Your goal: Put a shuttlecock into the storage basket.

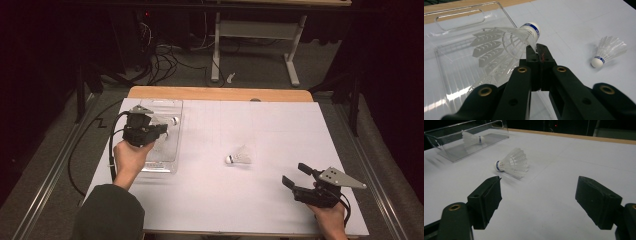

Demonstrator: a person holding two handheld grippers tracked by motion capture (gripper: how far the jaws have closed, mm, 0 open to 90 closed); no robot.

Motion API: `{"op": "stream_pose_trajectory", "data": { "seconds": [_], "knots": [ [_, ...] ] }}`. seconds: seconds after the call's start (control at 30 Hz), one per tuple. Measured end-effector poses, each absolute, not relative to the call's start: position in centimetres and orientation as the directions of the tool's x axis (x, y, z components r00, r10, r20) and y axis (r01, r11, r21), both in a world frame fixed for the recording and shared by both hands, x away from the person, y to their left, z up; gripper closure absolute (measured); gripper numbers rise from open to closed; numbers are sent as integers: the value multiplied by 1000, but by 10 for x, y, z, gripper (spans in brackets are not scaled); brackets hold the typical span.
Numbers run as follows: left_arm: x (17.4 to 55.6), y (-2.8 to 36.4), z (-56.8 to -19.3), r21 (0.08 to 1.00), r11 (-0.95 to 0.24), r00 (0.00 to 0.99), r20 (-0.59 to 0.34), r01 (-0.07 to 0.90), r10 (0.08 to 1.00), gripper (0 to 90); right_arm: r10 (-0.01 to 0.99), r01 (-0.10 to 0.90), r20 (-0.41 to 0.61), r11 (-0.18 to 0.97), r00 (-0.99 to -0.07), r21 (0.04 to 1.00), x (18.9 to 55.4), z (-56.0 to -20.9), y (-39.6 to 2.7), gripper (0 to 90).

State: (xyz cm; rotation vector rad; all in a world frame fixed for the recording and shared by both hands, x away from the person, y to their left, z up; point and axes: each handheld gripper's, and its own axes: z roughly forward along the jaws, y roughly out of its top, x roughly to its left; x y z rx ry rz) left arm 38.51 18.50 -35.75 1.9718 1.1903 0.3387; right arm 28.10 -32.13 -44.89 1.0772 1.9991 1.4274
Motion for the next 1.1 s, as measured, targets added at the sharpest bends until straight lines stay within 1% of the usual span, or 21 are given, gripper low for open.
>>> {"op": "stream_pose_trajectory", "data": {
  "seconds": [0.47, 1.1],
  "knots": [
    [398, 189, -362, 742, -222, 490, -161, 632, 857, 892, 804, 331, 73, 158, -591, 930, 281, -449, -321, 214],
    [412, 188, -359, 742, -217, 474, -151, 635, 868, 892, 803, 331, 74, 158, -591, 930, 281, -449, -321, 214]
  ]
}}
